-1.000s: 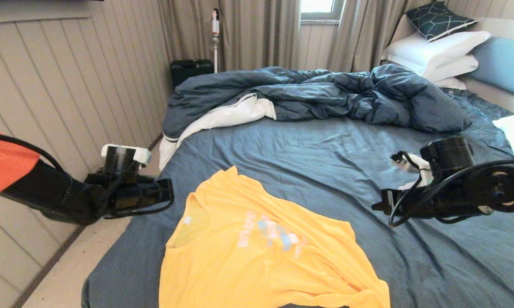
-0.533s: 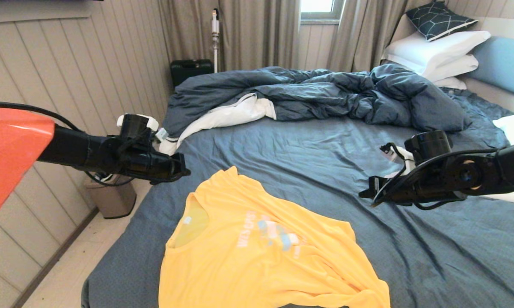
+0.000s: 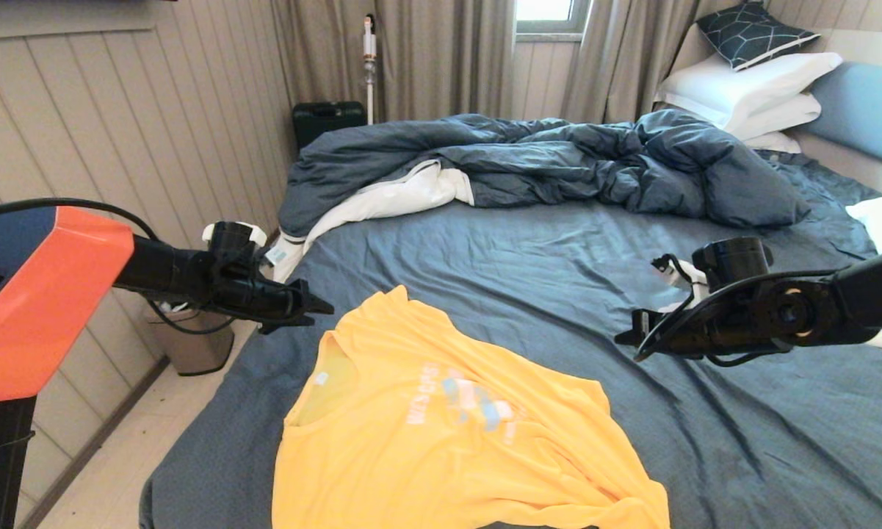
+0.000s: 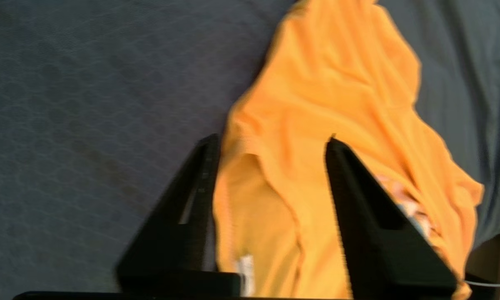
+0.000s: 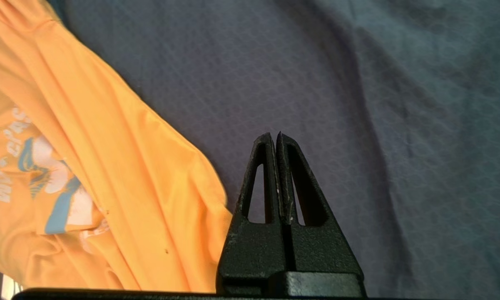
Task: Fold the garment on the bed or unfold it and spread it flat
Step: Unford the yellow T-shirt
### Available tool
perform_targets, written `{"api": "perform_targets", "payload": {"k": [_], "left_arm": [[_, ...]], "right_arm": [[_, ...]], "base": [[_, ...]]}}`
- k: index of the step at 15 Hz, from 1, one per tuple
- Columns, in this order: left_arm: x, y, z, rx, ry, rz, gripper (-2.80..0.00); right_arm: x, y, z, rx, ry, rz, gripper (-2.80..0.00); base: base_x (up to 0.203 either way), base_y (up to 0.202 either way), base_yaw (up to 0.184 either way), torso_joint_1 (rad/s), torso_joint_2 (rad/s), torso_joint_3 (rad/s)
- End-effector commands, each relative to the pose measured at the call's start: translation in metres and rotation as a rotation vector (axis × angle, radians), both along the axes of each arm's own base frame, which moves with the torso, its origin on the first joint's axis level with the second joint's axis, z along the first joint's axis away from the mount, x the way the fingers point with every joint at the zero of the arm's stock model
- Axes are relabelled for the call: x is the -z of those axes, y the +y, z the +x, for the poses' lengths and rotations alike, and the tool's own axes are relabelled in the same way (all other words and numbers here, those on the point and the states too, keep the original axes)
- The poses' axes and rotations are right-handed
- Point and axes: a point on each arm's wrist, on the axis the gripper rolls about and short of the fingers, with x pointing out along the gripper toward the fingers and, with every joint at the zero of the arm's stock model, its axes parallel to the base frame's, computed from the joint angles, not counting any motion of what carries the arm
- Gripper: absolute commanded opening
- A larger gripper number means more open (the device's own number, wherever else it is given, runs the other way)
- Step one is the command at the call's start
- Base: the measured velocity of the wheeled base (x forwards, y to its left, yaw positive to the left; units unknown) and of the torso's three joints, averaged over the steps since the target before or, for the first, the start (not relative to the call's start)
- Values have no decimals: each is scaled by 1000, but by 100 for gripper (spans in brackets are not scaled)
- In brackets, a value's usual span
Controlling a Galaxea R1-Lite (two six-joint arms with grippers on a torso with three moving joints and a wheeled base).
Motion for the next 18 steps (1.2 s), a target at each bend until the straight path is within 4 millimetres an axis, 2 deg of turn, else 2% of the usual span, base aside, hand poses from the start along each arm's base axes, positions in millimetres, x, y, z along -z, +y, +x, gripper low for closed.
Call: {"api": "perform_targets", "payload": {"k": [1, 5, 8, 13, 17, 18], "left_arm": [[14, 0, 3, 2, 29, 3, 0], [30, 0, 4, 36, 37, 33, 0], [29, -3, 4, 46, 29, 35, 0], [35, -28, -1, 99, 37, 39, 0], [35, -32, 0, 108, 32, 39, 0], [35, -32, 0, 106, 33, 42, -280]], "right_arm": [[1, 0, -1, 0, 5, 2, -280], [5, 0, -2, -2, 10, 2, -280], [6, 1, -2, -3, 15, 2, -280], [8, 0, -2, 0, 18, 2, -280], [9, 0, -2, -1, 21, 3, -280], [9, 0, -2, -1, 23, 3, -280]], "base": [[0, 0, 0, 0, 0, 0], [0, 0, 0, 0, 0, 0], [0, 0, 0, 0, 0, 0], [0, 0, 0, 0, 0, 0], [0, 0, 0, 0, 0, 0], [0, 0, 0, 0, 0, 0]]}}
